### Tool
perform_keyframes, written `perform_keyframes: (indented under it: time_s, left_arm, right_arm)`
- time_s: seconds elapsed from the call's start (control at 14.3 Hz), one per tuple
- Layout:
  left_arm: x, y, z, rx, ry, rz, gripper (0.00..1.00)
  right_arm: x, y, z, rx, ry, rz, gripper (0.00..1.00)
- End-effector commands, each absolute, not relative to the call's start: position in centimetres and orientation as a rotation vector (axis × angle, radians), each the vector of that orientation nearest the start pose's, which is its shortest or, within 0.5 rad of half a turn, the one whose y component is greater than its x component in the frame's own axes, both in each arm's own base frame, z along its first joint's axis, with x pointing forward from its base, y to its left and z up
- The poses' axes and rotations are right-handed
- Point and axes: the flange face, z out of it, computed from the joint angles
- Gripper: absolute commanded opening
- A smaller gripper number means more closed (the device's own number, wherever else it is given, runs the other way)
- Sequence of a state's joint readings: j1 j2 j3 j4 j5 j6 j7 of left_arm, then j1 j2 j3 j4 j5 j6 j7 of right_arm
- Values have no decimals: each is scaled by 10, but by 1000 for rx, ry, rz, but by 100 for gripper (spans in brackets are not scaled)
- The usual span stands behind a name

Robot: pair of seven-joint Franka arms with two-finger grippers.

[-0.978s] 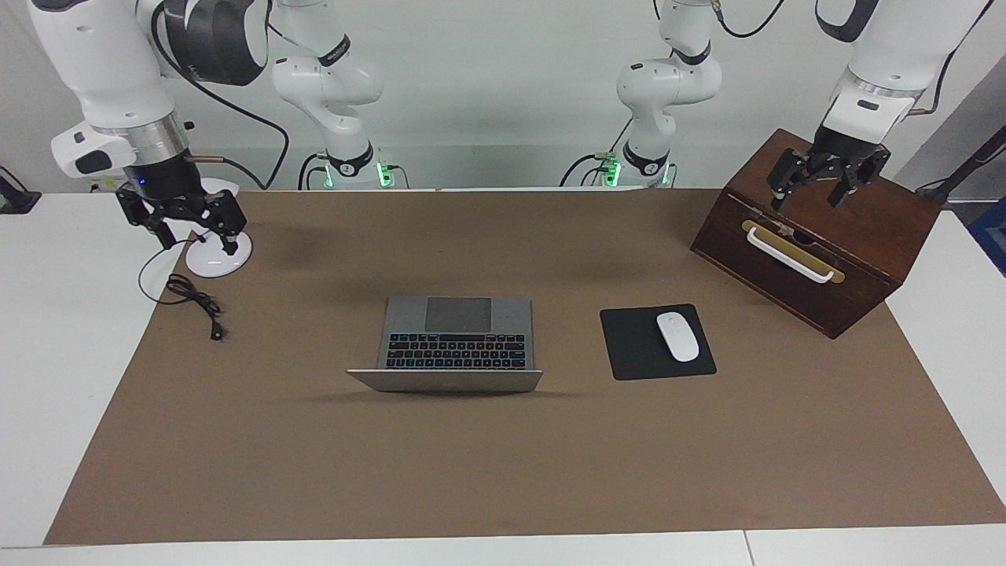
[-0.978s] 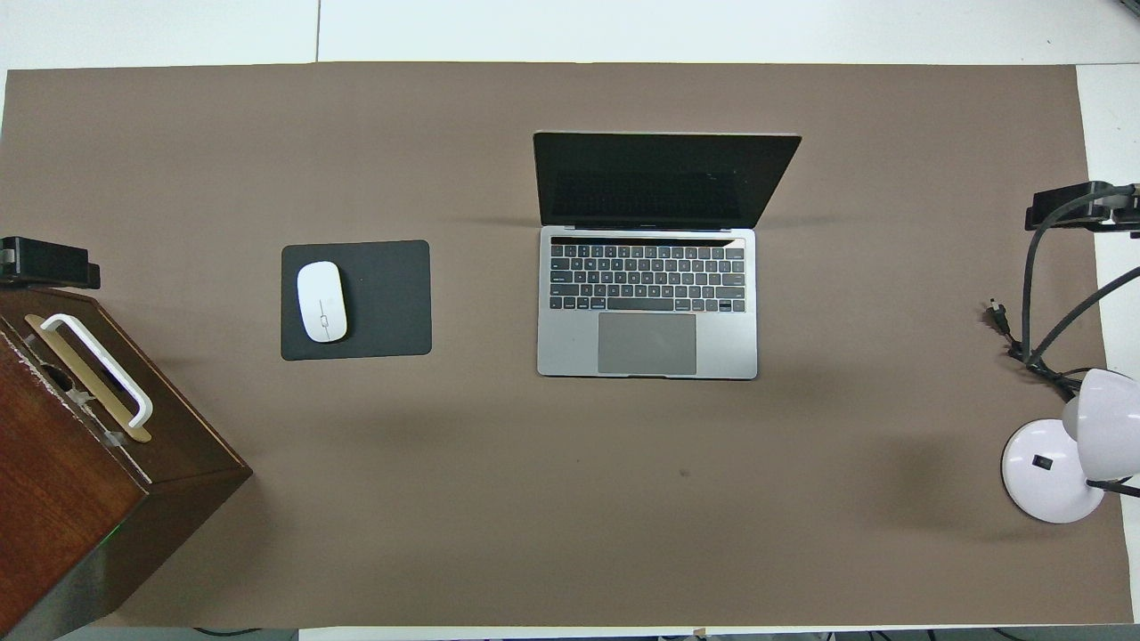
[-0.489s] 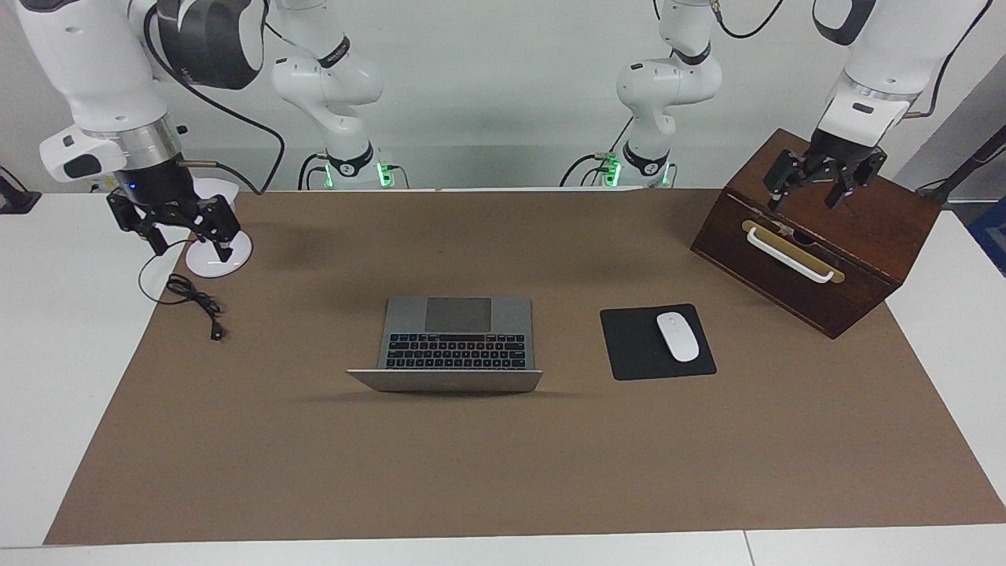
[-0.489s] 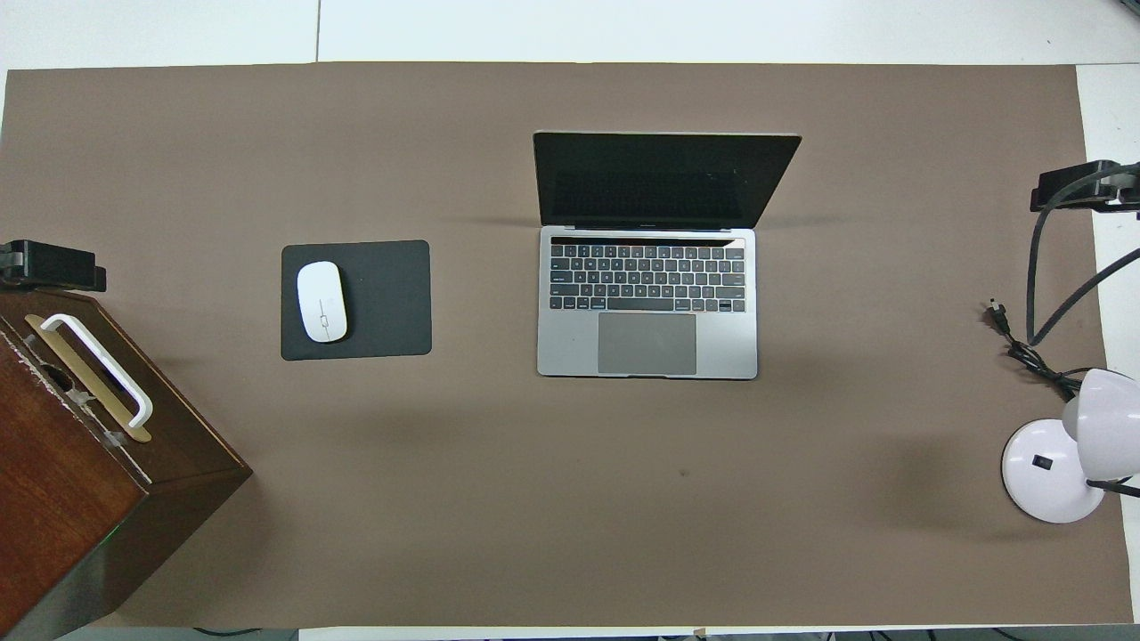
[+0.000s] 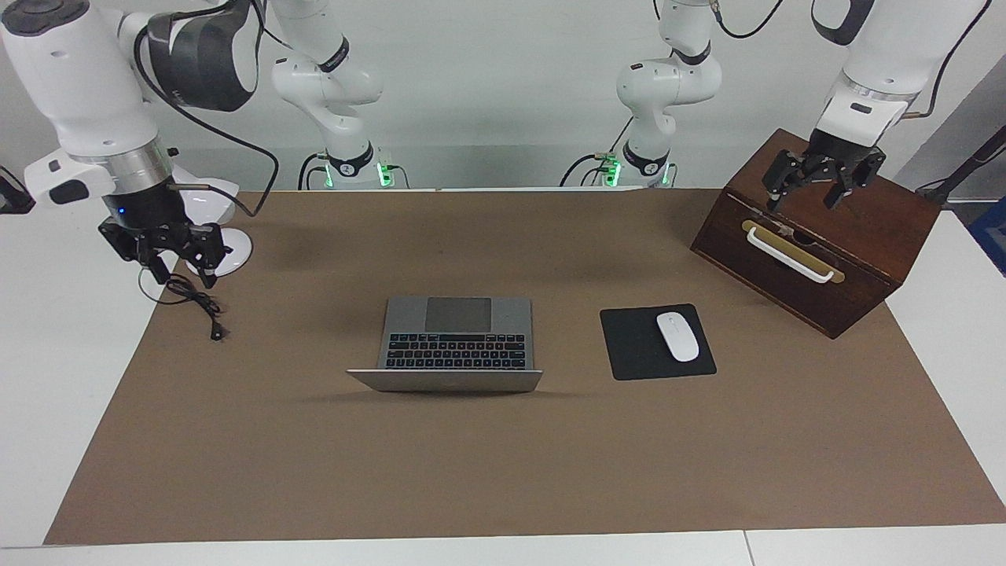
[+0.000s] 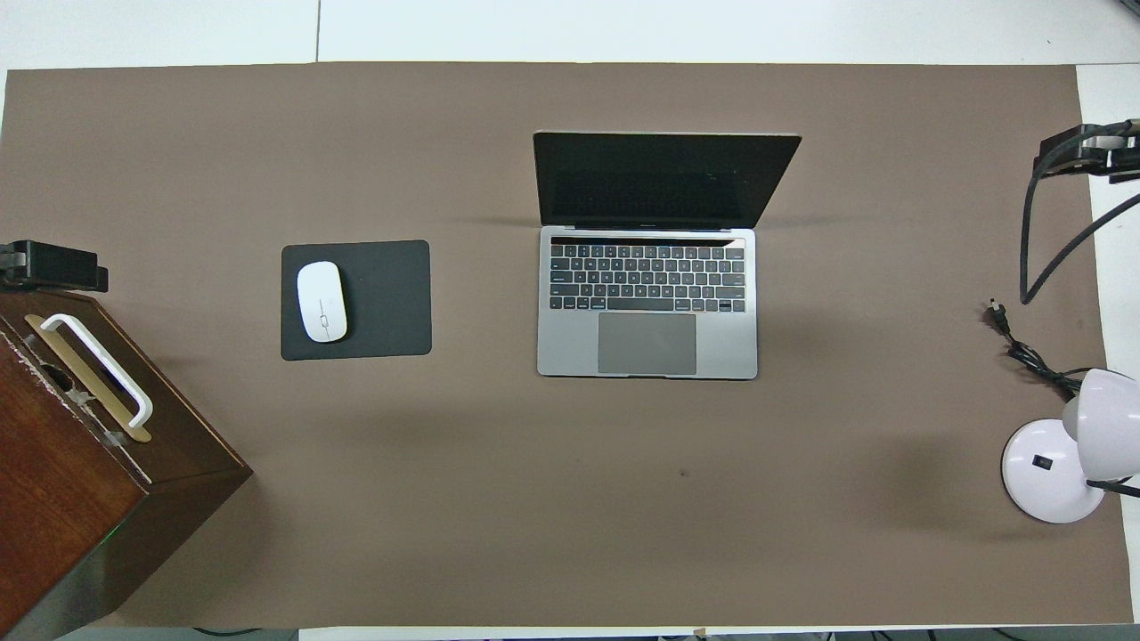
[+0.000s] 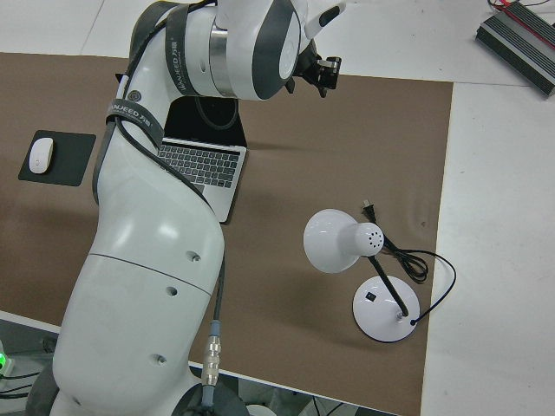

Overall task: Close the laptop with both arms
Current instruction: 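Move the right gripper toward the laptop screen's top edge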

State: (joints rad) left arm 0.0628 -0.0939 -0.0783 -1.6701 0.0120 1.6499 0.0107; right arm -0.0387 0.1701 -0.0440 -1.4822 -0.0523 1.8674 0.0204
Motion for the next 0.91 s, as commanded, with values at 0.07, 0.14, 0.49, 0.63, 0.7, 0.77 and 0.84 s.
perform_keyframes:
  time_s: [0.07, 0.14, 0.49, 0.63, 0.7, 0.77, 0.84]
  left_arm:
    - [529, -9, 633, -3121, 63, -107, 100]
    - [529, -9, 633, -3121, 63, -105, 100]
    - [530, -13, 634, -3120, 77, -121, 100]
    - [529, -15, 633, -3120, 77, -107, 100]
    - [528, -17, 633, -3121, 82, -102, 100]
    - [528, -23, 633, -3121, 101, -103, 100]
    - [528, -25, 633, -3121, 110, -105, 100]
  right_arm:
    - [664, -50, 575, -3203, 67, -415, 0]
    - [670, -48, 567, -3201, 59, -425, 0]
    - [695, -47, 542, -3220, -109, -469, 0]
    - [707, -47, 533, -3230, -120, -484, 0]
    - [714, -46, 529, -3230, -124, -489, 0]
    - [720, -46, 524, -3231, -126, -497, 0]
    - [727, -47, 521, -3233, -128, -512, 0]
